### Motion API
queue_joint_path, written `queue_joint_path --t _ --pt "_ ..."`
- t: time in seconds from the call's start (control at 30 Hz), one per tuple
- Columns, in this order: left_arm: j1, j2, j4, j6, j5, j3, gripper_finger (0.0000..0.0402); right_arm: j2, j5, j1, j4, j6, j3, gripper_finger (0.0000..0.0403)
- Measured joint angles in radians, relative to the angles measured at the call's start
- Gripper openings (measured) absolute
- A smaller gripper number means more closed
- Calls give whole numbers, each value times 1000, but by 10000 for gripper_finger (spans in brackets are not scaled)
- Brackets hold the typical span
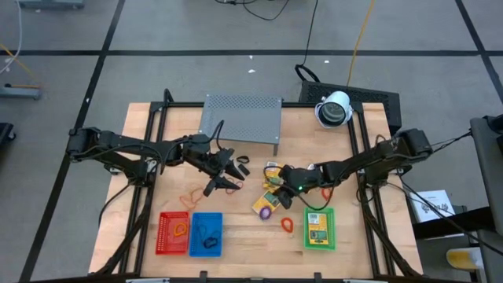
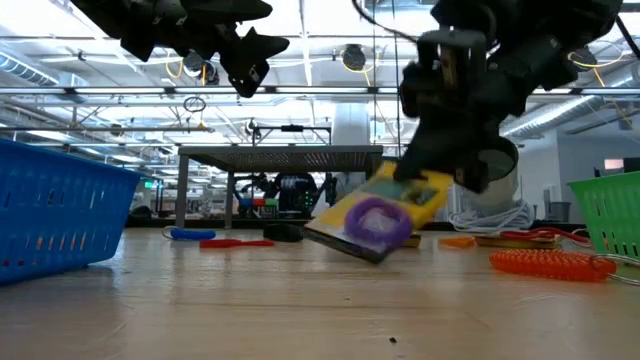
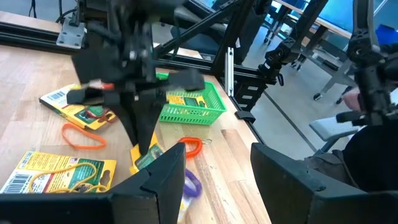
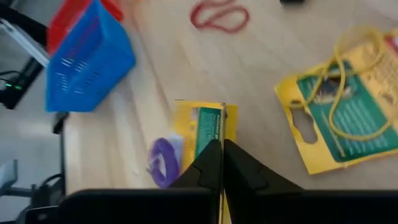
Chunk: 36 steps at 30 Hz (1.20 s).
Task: Pick & Place Office Desk Supplies
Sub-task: Put the yellow crayon box into the green bin
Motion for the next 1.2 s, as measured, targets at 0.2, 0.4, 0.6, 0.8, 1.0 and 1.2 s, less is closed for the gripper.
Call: queue_joint_path --t 0.2,0.4,0.6,0.8,1.0,1.2 --pt "-1 0 0 -8 0 0 188 -131 47 30 -59 -73 0 0" --pt "-3 0 0 -20 0 0 188 -298 45 80 -138 -165 0 0" --pt "-9 0 0 -29 0 0 189 -465 -122 126 -159 -120 0 0" --pt "-16 0 0 -37 0 0 188 -602 -139 176 -302 22 0 0" --pt "-30 0 1 -52 -3 0 188 -658 -162 238 -562 185 0 0" --pt "-42 0 20 -52 -3 0 189 -654 -221 294 -620 295 0 0"
